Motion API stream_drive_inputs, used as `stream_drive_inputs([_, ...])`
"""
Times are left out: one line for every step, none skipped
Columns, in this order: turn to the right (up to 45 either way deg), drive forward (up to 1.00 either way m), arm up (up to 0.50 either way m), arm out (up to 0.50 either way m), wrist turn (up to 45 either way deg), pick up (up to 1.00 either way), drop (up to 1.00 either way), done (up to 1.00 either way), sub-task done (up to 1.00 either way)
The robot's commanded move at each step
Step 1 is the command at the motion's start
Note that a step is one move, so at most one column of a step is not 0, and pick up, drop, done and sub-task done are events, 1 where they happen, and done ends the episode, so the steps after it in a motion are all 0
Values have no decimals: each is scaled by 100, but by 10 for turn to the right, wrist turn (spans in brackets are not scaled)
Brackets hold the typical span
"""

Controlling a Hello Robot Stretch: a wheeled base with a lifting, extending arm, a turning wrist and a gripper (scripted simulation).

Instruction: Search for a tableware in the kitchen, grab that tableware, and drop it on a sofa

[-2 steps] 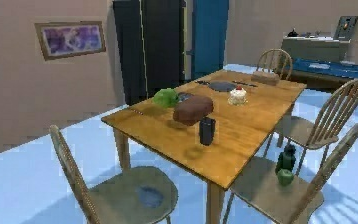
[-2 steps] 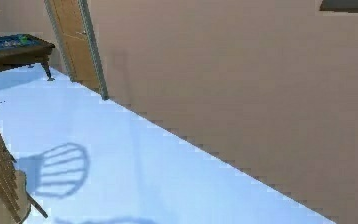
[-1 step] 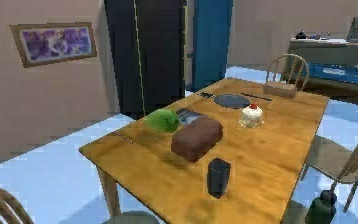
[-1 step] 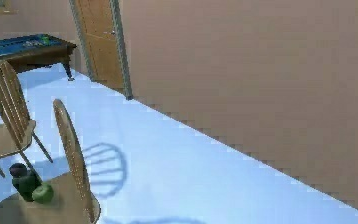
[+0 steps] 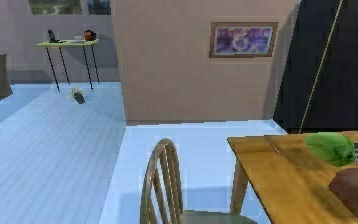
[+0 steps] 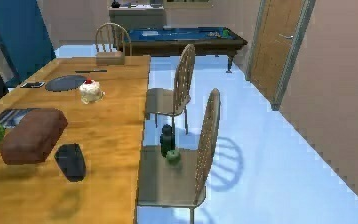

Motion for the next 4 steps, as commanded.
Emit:
stream_drive_inputs([-270, 0, 0, 0, 0, 0, 0, 0, 0])
stream_drive_inputs([0, 0, 50, 0, 0, 0, 0, 0, 0])
stream_drive_inputs([0, 0, 38, 0, 0, 0, 0, 0, 0])
stream_drive_inputs([0, 0, 0, 30, 0, 0, 0, 0, 0])
